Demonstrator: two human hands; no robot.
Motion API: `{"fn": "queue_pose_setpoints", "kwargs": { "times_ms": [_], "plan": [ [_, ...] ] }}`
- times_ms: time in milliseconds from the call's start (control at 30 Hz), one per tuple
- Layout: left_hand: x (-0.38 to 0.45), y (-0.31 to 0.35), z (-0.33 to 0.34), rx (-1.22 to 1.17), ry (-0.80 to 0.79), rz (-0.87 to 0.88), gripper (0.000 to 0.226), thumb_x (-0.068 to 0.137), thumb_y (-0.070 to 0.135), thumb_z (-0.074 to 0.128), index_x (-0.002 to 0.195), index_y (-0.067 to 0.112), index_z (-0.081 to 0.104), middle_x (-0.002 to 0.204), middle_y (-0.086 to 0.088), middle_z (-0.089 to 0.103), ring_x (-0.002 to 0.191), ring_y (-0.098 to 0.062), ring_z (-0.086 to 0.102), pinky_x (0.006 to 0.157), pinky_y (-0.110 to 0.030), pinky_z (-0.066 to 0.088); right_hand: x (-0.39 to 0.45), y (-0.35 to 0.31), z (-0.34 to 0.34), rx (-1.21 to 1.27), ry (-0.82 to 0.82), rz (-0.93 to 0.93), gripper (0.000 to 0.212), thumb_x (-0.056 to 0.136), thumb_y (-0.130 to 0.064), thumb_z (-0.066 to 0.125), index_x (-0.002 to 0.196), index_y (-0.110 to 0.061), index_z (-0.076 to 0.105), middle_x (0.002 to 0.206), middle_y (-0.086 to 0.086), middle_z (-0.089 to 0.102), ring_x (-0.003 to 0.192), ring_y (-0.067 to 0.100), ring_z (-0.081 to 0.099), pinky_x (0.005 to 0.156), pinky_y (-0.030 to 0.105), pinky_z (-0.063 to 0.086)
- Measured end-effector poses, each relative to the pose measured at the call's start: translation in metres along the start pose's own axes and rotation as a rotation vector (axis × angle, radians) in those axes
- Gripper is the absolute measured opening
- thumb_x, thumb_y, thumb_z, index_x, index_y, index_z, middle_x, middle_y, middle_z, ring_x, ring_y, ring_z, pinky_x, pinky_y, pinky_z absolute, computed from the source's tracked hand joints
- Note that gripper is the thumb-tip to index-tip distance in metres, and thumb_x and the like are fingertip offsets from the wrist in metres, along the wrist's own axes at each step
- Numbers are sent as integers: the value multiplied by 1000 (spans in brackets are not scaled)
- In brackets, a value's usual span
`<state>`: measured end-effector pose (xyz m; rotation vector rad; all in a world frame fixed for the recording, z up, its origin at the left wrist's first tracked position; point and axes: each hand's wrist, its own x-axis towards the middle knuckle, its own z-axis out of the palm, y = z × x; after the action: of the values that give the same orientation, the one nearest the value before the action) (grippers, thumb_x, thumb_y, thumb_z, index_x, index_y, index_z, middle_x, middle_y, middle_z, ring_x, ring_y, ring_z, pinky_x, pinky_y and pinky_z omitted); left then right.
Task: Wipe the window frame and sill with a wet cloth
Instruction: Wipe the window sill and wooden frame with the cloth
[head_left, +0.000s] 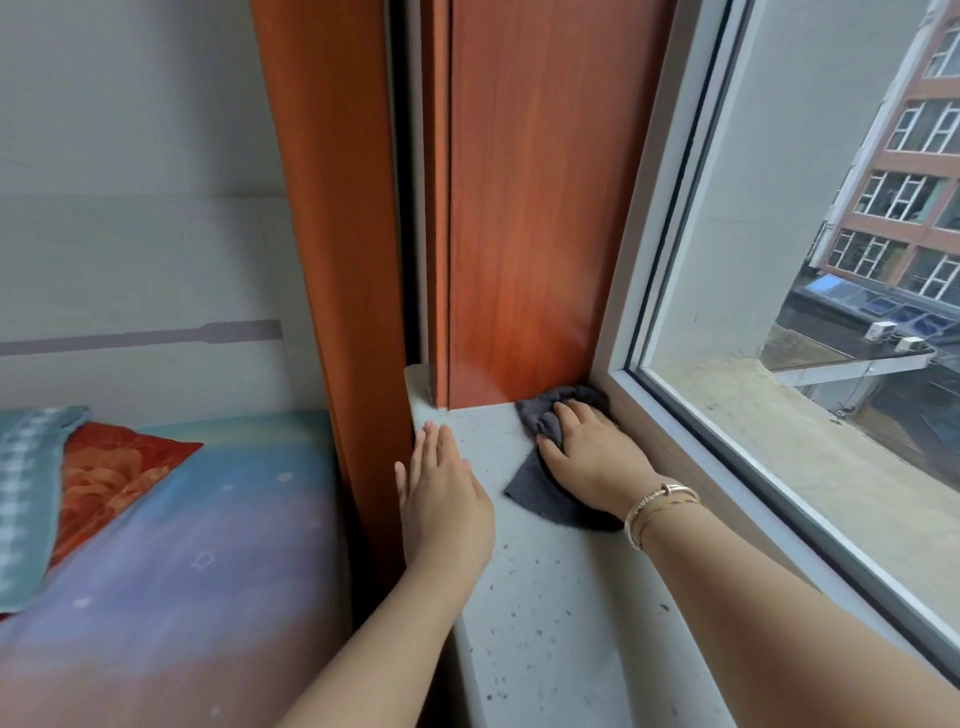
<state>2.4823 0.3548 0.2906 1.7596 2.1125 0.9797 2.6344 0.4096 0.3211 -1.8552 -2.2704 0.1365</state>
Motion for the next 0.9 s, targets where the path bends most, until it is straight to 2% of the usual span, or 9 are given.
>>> {"fn": "queue_pose_setpoints", "kwargs": {
  "times_ms": [167, 267, 400, 600, 667, 800, 900],
  "plan": [
    [0, 1, 0, -61, 21, -51, 50, 100, 11, 26, 149, 6, 14, 160, -6, 7, 147, -17, 2, 118, -35, 2, -23, -3, -4, -18, 9, -229, 53, 98, -42, 35, 145, -16, 35, 154, 2, 30, 142, 17, 24, 115, 24, 10],
    [0, 1, 0, -75, 30, -68, 49, 100, 10, 27, 147, 4, 17, 159, -10, 9, 147, -19, 5, 118, -37, 6, -32, -3, -6, -23, -26, -284, 56, 97, -44, 33, 147, -20, 30, 155, -2, 26, 144, 15, 20, 118, 26, 10],
    [-1, 0, 0, -72, 30, -57, 49, 100, 10, 27, 148, 3, 16, 159, -10, 9, 147, -18, 6, 117, -37, 5, -33, -3, -2, 2, 4, -235, 56, 97, -43, 36, 148, -19, 29, 155, -2, 27, 143, 15, 21, 117, 26, 12],
    [1, -2, 2, -95, 35, -51, 49, 100, 10, 27, 148, 2, 17, 159, -10, 10, 147, -17, 6, 118, -35, 1, -27, -6, 6, -7, 133, 53, 52, 96, -42, 33, 139, -13, 38, 148, 3, 38, 137, 23, 30, 112, 34, 22],
    [1, -2, 2, -100, 33, -56, 49, 100, 9, 27, 148, 2, 17, 159, -10, 10, 147, -17, 6, 117, -34, 1, -23, -11, 8, -15, 114, 1, 54, 95, -44, 29, 140, -15, 39, 149, 3, 37, 137, 23, 30, 113, 36, 21],
    [2, 0, 2, -92, 42, -55, 48, 99, 6, 28, 146, 1, 21, 158, -11, 15, 147, -19, 10, 117, -37, 6, -34, -16, 6, 19, 26, -283, 77, 81, -57, 11, 142, -20, 40, 152, -1, 35, 141, 18, 27, 117, 30, 16],
    [4, 0, 3, -110, 48, -64, 48, 97, 4, 28, 145, 0, 23, 157, -11, 17, 146, -20, 10, 117, -38, 8, -40, -10, 0, 12, 4, -314, 56, 96, -47, 29, 144, -19, 36, 153, -2, 33, 142, 15, 25, 115, 25, 12]
  ]
}}
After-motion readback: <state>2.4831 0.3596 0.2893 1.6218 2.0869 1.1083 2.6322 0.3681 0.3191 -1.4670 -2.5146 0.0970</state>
